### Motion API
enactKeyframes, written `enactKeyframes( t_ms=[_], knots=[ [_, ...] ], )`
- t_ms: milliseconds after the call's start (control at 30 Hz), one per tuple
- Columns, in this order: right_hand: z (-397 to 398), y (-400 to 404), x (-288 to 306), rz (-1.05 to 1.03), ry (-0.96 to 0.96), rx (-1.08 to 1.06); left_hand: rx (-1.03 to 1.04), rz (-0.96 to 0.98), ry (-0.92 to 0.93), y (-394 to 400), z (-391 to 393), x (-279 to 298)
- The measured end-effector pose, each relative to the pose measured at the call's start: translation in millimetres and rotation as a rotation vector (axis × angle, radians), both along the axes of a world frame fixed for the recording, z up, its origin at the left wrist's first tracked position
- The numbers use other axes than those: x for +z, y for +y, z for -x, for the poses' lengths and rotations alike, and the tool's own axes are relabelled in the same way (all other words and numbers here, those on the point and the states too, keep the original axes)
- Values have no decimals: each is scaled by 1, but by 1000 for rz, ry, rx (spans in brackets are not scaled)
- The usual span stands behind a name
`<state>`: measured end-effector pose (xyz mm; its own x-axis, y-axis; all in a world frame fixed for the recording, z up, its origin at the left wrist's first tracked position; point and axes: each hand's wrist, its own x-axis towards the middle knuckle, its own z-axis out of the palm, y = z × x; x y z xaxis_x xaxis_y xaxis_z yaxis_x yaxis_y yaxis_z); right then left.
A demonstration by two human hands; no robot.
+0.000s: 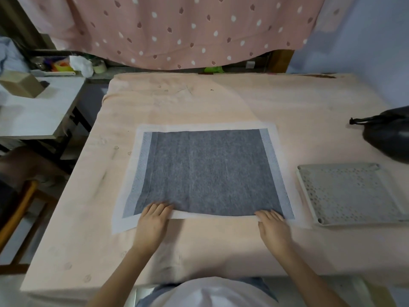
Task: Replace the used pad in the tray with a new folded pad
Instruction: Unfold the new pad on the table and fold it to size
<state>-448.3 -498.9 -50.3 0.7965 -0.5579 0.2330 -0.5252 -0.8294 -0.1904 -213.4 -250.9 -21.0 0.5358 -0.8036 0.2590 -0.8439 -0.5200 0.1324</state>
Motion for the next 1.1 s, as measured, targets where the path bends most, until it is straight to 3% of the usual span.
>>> enactKeyframes(
  t_ms=[300, 533, 833, 1000, 1100],
  knots=[
    [-41, -6, 42, -15, -187, -201, 178, 162, 51, -31, -10, 31],
    [-88, -36, 94, 39, -420, -200, 237, 279, 3, -77, -51, 82],
    [-115, -58, 184, 253, -728, -214, 131, 514, -158, -97, -90, 164],
    [-112, -63, 246, 317, -879, -148, -118, 537, -78, -84, -89, 235],
    [-112, -67, 281, 314, -870, -121, -167, 529, -90, -78, -99, 275]
  ],
)
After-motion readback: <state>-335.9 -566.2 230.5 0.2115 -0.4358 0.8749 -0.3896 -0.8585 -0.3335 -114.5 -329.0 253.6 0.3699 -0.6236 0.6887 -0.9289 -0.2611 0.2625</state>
